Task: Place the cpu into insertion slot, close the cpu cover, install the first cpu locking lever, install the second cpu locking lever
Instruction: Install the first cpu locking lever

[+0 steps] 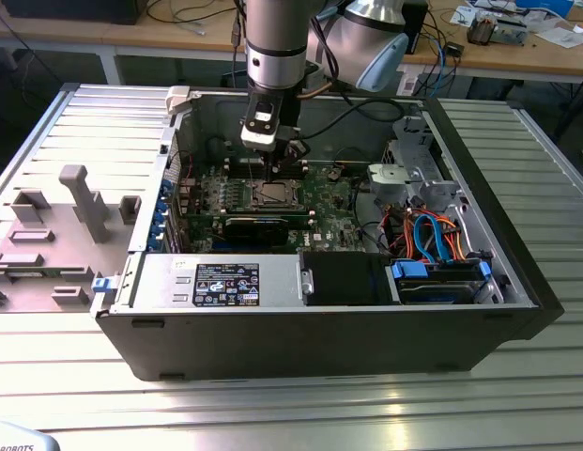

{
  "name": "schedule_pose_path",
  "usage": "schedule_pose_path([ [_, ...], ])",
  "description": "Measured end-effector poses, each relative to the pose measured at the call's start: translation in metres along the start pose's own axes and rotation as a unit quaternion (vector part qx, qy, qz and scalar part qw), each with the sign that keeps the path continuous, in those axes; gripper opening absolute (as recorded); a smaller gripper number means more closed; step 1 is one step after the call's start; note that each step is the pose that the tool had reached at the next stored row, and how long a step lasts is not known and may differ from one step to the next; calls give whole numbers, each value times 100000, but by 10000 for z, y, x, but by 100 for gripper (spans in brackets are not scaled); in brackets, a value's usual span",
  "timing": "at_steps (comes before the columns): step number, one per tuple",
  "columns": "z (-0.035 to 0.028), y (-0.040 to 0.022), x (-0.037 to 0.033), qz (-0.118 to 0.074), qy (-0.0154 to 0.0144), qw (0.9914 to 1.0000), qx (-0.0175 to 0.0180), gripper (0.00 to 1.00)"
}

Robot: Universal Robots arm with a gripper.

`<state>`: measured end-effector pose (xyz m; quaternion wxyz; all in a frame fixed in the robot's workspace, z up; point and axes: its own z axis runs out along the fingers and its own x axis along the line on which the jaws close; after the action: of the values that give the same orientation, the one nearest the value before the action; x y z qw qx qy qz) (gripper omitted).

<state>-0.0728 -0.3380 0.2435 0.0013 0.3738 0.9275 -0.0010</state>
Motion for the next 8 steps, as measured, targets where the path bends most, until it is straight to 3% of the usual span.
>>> schedule_pose_path([
  [8, 0, 0, 0, -478, -1, 99999, -2, 16],
])
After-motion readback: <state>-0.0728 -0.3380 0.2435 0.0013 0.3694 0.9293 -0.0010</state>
